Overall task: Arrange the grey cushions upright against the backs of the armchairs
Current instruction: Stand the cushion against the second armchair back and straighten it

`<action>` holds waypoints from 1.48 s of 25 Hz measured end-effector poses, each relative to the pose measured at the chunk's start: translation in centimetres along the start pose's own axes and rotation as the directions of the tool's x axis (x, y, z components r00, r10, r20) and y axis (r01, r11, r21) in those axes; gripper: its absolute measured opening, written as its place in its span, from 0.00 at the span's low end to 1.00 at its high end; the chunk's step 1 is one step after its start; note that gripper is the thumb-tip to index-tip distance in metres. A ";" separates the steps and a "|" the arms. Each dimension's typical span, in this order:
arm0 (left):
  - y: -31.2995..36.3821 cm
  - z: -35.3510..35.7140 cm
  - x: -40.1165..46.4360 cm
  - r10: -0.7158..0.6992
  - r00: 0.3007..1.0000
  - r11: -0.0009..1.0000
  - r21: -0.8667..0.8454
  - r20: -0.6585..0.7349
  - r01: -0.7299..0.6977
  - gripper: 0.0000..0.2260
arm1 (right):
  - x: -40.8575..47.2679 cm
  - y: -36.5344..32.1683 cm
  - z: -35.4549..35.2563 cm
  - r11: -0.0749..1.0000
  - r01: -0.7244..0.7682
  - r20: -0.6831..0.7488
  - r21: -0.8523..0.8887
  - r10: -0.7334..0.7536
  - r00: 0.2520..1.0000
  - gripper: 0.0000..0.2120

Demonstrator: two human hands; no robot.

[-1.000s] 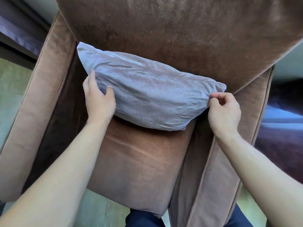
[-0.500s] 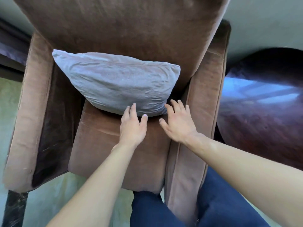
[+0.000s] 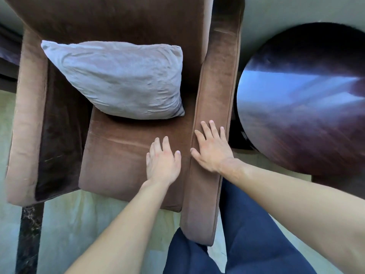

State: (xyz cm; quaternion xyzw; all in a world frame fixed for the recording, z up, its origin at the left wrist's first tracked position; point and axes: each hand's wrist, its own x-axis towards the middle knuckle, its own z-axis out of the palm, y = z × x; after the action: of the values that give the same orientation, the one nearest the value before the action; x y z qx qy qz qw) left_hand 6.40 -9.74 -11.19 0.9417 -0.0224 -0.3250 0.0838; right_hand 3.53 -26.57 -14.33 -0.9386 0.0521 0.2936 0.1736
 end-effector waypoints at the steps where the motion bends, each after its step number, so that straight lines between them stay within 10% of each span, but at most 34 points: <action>1: 0.0 1.1 -0.7 0.040 0.999 0.999 0.014 0.001 -0.040 0.30 | -1.1 0.0 1.1 1.000 -0.005 -0.024 -0.005 0.005 1.000 0.33; 11: 6.4 10.7 -9.7 0.598 0.800 0.750 0.316 0.053 -0.582 0.30 | -16.6 9.3 9.3 0.841 -0.419 -0.135 0.342 0.485 0.864 0.32; 22: 33.8 27.0 -20.3 0.794 0.540 0.380 0.465 0.281 -0.800 0.31 | -35.4 35.6 13.2 0.664 -0.502 -0.245 0.555 0.707 0.664 0.34; 37: 69.4 38.2 -26.8 0.858 0.468 0.423 0.226 0.213 -0.878 0.26 | -44.8 62.1 11.1 0.503 -0.543 -0.179 0.672 0.822 0.540 0.30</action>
State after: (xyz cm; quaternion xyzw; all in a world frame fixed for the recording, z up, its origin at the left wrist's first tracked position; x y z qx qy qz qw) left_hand -37.44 -81.03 -12.53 0.7846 -0.5562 -0.2580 0.0924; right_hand -51.56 -80.81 -15.67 -0.7820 0.5547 0.0686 0.2758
